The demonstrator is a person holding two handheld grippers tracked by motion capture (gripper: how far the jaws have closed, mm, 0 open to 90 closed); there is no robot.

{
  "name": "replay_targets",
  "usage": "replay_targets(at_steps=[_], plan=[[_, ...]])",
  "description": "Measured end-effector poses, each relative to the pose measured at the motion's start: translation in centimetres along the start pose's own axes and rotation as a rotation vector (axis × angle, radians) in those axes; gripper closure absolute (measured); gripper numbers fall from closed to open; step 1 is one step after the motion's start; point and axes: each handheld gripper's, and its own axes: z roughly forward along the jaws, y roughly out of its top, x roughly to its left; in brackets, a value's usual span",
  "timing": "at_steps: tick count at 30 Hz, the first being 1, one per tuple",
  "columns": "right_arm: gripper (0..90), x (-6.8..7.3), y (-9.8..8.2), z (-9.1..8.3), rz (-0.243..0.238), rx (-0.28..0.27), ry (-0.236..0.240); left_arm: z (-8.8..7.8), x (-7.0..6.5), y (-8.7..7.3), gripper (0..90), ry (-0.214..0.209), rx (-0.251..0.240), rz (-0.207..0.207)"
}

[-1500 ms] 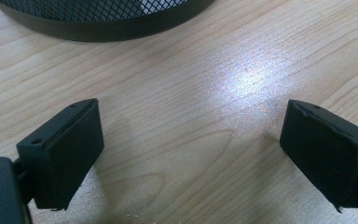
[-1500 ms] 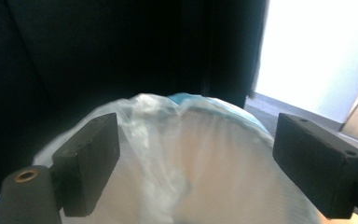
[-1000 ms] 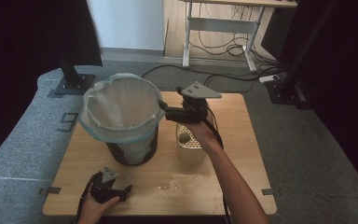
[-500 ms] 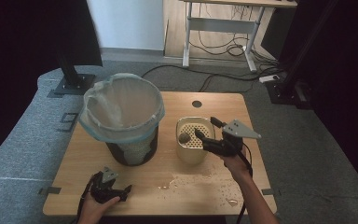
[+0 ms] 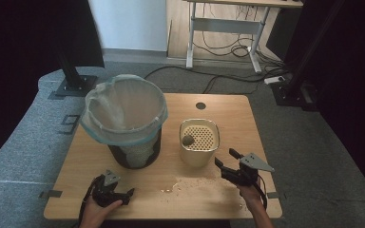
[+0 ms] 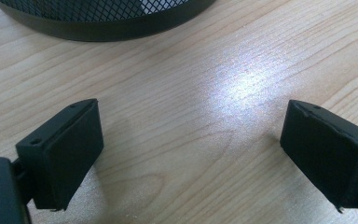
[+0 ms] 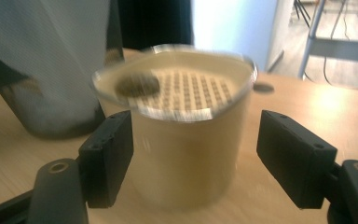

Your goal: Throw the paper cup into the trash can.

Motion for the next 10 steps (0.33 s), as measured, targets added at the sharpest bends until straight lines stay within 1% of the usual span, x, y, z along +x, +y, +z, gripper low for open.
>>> replay_targets(at_steps=[1, 3, 4, 6, 7, 9, 10], plan=[[27.1, 0.0, 0.0, 0.0, 0.0, 0.0, 0.0, 0.0, 0.0, 0.0, 5.4, 0.0, 0.0, 0.0], [27.1, -0.2, -1.1, 0.1, 0.009, 0.021, -0.006, 0.0, 0.0, 0.0, 5.4, 0.0, 0.0, 0.0], [27.2, -0.3, -1.3, 0.2, 0.012, 0.025, -0.008, 0.0, 0.0, 0.0, 5.4, 0.0, 0.0, 0.0], [27.2, -0.4, -1.4, 0.3, 0.011, 0.036, -0.009, 0.0, 0.0, 0.0, 5.4, 0.0, 0.0, 0.0], [27.2, -0.4, -1.4, 0.3, 0.005, 0.033, -0.015, 0.0, 0.0, 0.0, 5.4, 0.0, 0.0, 0.0], [26.9, -0.4, -1.4, 0.3, 0.011, 0.029, -0.016, 0.0, 0.0, 0.0, 5.5, 0.0, 0.0, 0.0], [26.0, -0.4, -1.6, 0.5, 0.011, 0.039, -0.021, 0.0, 0.0, 0.0, 5.4, 0.0, 0.0, 0.0]])
